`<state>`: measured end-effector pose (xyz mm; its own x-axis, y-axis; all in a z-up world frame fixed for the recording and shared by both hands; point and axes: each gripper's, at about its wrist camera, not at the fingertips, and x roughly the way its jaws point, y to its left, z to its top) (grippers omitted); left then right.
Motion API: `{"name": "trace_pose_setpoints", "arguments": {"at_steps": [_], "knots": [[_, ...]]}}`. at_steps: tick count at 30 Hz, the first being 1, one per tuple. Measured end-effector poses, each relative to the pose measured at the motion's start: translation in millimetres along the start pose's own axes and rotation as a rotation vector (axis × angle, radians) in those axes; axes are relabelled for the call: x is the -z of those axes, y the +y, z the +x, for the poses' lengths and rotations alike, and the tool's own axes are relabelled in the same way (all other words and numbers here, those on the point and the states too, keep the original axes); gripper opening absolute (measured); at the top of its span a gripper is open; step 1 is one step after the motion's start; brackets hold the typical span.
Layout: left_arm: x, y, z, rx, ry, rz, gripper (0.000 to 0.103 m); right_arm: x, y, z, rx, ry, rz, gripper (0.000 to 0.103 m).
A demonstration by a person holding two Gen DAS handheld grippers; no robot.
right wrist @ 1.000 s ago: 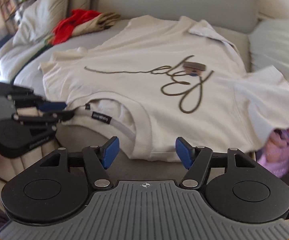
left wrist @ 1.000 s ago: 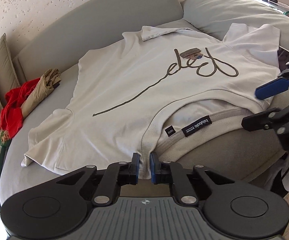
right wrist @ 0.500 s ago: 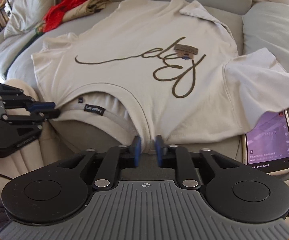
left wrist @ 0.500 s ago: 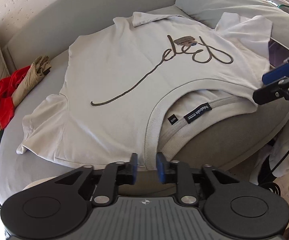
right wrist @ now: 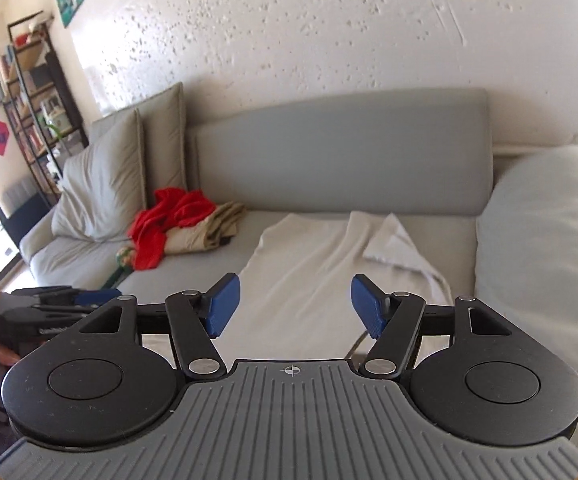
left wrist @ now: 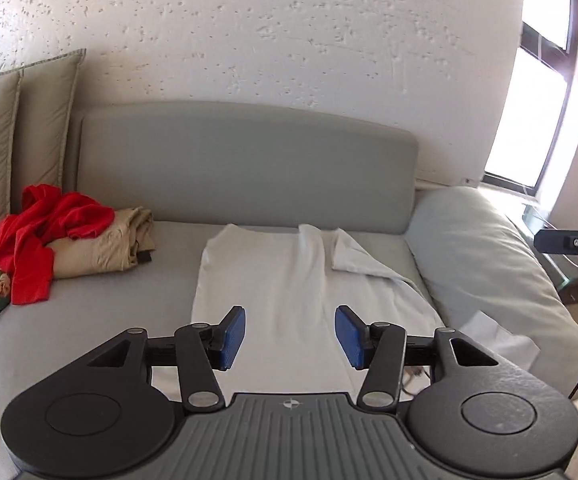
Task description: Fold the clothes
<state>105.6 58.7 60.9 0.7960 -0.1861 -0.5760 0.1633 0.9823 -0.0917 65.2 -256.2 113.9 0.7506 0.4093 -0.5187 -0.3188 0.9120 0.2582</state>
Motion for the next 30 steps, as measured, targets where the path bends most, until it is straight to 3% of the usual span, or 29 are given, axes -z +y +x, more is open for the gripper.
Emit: {"name": "trace_pose_setpoints", "arguments": {"at_steps": [3, 6, 12, 15, 19, 22, 25, 26, 27, 28, 30], "knots": [[-16, 5, 47, -0.071, 0.032, -0.047, 0.049, -21, -7, 47, 0.019, -0.013, -0.056, 0.068], [-21, 10, 117, -0.107, 0.113, -0.100, 0.049, -35, -29, 120, 0.034, 0.042, -0.029, 0.068], [-11, -6, 247, -0.148, 0.268, -0.010, 0.049, -20, -69, 277, 0.191, 0.211, -0.093, 0.067], [-6, -6, 274, -0.136, 0.229, 0.050, 0.050, -10, -84, 332, 0.251, 0.271, -0.195, 0.067], [-8, 5, 283, -0.116, 0.197, 0.025, 0.050, 8, -86, 375, 0.277, 0.334, -0.405, 0.066], [-9, 13, 288, -0.103, 0.180, -0.001, 0.051, 26, -83, 394, 0.289, 0.363, -0.611, 0.054], [-6, 17, 295, -0.099, 0.187, -0.012, 0.051, 32, -79, 399, 0.339, 0.311, -0.696, 0.043], [-5, 18, 297, -0.098, 0.189, -0.016, 0.051, 33, -77, 400, 0.363, 0.287, -0.716, 0.035], [-4, 19, 299, -0.093, 0.188, -0.019, 0.051, 34, -76, 401, 0.387, 0.263, -0.734, 0.017], [-5, 19, 298, -0.083, 0.183, -0.021, 0.051, 31, -79, 402, 0.429, 0.247, -0.706, 0.006], [-6, 18, 295, -0.055, 0.163, -0.028, 0.051, 15, -94, 397, 0.489, 0.194, -0.573, 0.003]]}}
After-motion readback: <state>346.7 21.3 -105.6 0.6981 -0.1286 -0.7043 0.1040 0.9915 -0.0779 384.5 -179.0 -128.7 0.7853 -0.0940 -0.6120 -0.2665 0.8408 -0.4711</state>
